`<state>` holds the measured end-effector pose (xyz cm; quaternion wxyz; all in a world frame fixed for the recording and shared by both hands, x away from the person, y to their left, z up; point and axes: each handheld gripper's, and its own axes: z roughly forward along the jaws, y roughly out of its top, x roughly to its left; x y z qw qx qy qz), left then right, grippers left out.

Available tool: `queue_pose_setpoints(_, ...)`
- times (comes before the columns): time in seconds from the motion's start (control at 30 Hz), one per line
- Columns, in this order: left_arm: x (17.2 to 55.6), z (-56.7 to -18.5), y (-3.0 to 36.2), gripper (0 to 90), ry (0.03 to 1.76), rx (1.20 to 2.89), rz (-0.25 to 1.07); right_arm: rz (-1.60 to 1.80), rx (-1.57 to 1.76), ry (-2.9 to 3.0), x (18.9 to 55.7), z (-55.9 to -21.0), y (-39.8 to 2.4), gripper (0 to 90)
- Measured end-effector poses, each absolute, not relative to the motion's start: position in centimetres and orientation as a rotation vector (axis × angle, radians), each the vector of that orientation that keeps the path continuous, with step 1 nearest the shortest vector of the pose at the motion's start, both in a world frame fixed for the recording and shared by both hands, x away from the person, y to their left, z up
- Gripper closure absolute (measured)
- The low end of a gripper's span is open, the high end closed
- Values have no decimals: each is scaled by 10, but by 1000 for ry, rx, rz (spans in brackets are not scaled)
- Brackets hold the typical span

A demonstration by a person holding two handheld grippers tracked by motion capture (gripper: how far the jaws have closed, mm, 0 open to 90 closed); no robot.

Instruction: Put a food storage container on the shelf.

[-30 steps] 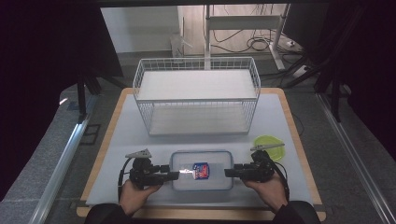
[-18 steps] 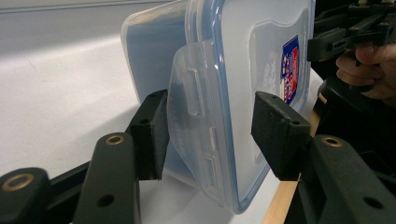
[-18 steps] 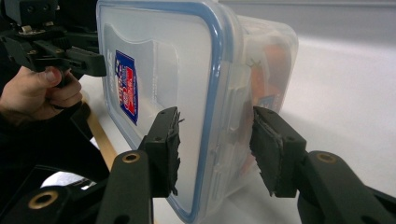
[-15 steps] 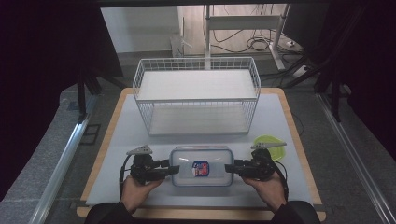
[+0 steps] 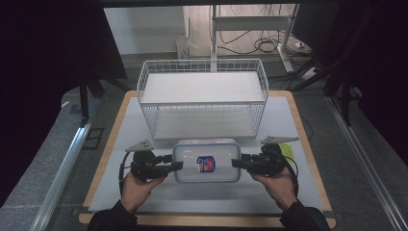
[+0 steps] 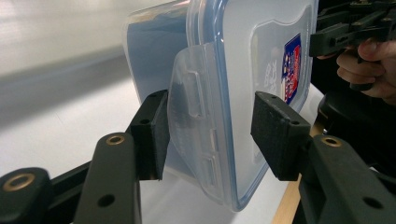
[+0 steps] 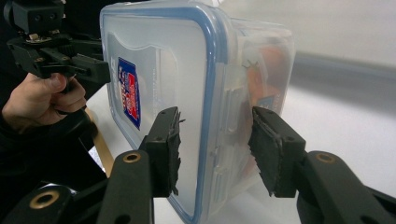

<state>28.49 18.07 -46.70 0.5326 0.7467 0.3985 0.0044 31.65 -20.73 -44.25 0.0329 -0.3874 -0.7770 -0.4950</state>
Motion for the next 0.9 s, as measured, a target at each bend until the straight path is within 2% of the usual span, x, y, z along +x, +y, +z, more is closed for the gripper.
queue_pose_setpoints(0.9, 330, -375, 195, 487, 906, 1754, 101, -1644, -1121, -2416, 367, -352, -193, 542)
